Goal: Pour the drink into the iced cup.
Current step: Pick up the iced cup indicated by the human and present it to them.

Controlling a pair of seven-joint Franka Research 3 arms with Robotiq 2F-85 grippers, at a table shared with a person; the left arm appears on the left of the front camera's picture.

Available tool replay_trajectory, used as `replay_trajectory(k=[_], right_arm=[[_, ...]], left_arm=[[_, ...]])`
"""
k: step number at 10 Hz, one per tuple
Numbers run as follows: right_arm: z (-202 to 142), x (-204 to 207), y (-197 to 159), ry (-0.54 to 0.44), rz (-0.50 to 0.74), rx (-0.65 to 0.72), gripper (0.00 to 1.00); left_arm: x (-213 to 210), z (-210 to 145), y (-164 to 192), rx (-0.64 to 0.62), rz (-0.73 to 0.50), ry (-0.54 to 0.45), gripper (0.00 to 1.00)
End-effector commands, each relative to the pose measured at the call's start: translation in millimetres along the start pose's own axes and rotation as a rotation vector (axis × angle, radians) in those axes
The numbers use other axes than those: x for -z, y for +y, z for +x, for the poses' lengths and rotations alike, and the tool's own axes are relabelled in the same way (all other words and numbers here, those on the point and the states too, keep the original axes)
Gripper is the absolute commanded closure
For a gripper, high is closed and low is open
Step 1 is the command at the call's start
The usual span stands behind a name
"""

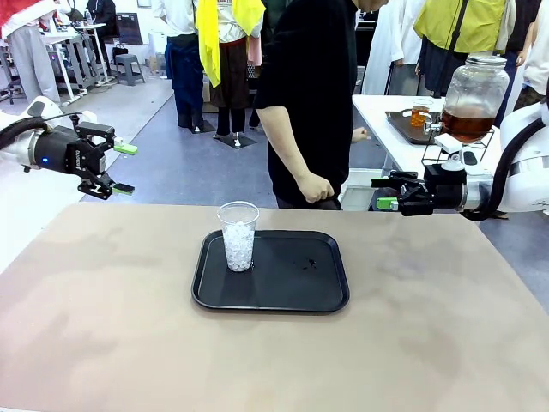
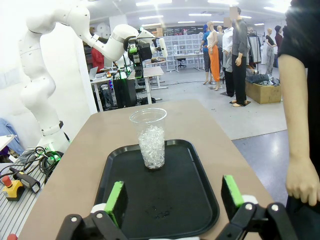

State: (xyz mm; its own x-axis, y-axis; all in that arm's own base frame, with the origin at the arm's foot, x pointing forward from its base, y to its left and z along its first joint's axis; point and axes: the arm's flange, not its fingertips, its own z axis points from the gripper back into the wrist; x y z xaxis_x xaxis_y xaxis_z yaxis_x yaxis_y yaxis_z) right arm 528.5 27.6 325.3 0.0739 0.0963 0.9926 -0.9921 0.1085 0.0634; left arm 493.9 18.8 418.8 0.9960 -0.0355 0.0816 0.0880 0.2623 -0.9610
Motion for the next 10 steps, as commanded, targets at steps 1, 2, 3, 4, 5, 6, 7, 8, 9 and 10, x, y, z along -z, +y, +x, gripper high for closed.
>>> replay_trajectory(k=[1,2,3,4,5,6,7,8,9,10], right_arm=[[1.9,-2.3,1.0,-0.008,0.007,0.013,0.00],[1.9,-2.3,1.0,-0.008,0.007,0.013,0.00],[1.9,-2.3,1.0,-0.008,0.007,0.013,0.00],[1.9,-2.3,1.0,-0.008,0.007,0.013,0.00],[1.9,-2.3,1.0,-0.008,0.007,0.013,0.00],[1.9,-2.3,1.0,-0.008,0.007,0.013,0.00],[1.9,-2.3,1.0,-0.008,0.007,0.013,0.00],[1.9,-2.3,1.0,-0.008,0.007,0.013,0.00],[1.9,-2.3,1.0,-0.008,0.007,0.013,0.00],[1.9,-2.3,1.0,-0.008,0.007,0.013,0.00]], left_arm=[[0.3,-1.8,-1.6,-0.007,-0.004,-0.006,0.00],[0.3,-1.8,-1.6,-0.007,-0.004,-0.006,0.00],[0.3,-1.8,-1.6,-0.007,-0.004,-0.006,0.00],[0.3,-1.8,-1.6,-0.007,-0.004,-0.006,0.00],[0.3,-1.8,-1.6,-0.007,-0.004,-0.006,0.00],[0.3,-1.8,-1.6,-0.007,-0.004,-0.006,0.00],[0.3,-1.8,-1.6,-0.007,-0.004,-0.006,0.00],[0.3,-1.8,-1.6,-0.007,-0.004,-0.006,0.00],[0.3,-1.8,-1.6,-0.007,-0.004,-0.006,0.00],[0.3,-1.8,-1.6,-0.007,-0.004,-0.006,0.00]])
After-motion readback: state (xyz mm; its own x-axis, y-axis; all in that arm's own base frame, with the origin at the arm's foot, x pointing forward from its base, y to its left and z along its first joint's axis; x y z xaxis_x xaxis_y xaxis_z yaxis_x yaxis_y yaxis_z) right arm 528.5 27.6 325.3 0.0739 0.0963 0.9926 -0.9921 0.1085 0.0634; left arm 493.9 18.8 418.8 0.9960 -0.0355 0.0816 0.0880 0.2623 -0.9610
